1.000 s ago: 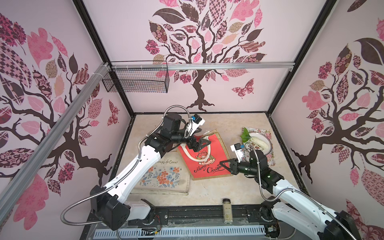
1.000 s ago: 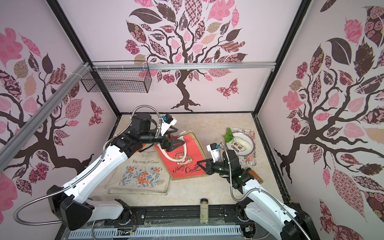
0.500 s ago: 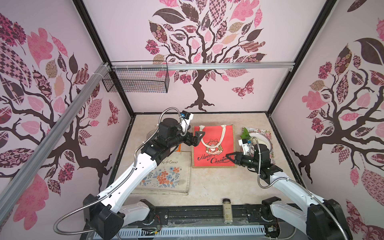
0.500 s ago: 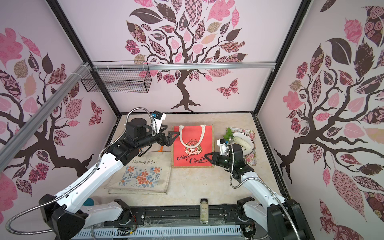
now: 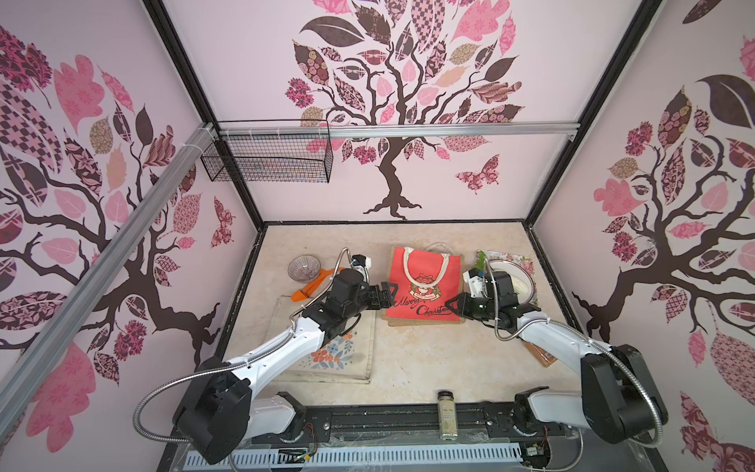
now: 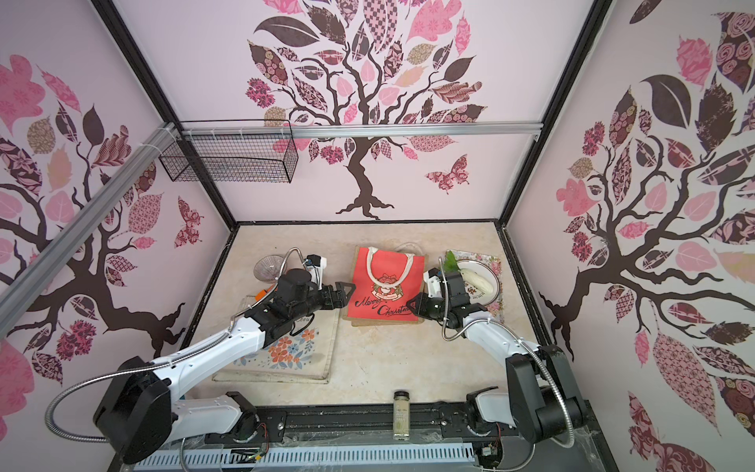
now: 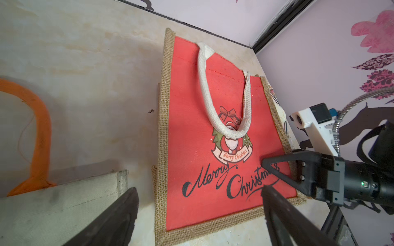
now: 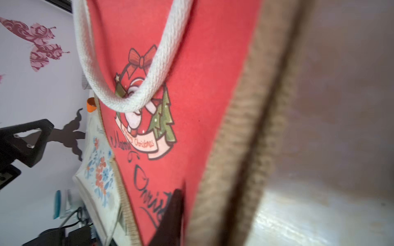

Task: Put away the canvas bag
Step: Place the canvas bag at the center of the board.

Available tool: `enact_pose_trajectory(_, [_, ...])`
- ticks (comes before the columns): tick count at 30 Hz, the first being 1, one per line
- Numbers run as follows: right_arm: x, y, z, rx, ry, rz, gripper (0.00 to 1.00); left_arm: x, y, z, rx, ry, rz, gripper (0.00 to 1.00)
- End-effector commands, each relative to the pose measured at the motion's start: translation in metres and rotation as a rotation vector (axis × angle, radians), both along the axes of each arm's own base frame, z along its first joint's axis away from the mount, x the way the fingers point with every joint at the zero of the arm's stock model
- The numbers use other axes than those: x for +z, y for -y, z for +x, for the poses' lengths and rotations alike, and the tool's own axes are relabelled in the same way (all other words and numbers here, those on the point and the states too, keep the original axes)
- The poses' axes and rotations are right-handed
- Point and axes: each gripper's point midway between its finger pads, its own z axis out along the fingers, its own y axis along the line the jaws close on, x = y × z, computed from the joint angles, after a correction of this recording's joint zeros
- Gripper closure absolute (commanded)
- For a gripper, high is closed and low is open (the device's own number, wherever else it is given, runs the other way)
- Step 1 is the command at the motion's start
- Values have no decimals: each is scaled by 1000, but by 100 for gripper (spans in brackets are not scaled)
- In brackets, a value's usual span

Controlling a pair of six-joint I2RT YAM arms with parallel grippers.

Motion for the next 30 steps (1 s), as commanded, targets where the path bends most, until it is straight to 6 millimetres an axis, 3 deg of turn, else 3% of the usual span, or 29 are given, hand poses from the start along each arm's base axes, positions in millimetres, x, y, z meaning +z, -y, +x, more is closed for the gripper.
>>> enact_pose_trajectory(1, [-5, 3, 9, 38, 28, -77, 60, -18, 1, 5, 70, -4, -19, 14])
enact_pose_trajectory(4, [-15, 5, 14, 39, 7, -115, 59, -22, 6, 8, 79, 19, -27, 26])
enact_pose_trajectory(10, [-34, 14, 18, 43, -43, -208, 58, -47, 7, 16, 110, -20, 4, 27])
enact_pose_trajectory(14, [-39, 11, 20, 78, -45, -208, 40, -62, 21, 10, 70, -70, -65, 44])
enact_pose_trajectory(17, [-40, 11, 20, 74, -48, -211, 35, -71, 17, 7, 107, -82, -66, 45])
enact_pose_trajectory(19, [-38, 13, 20, 62, -32, -217, 31, -74, 16, 3, 107, -85, -58, 47])
enact_pose_trajectory(25, [-18, 13, 21, 46, 46, -194, 27, -86, 16, -7, 110, -108, -47, 78])
enact_pose_trajectory(30, [1, 17, 15, 14, 112, -180, 24, -92, 13, -17, 142, -87, -17, 76])
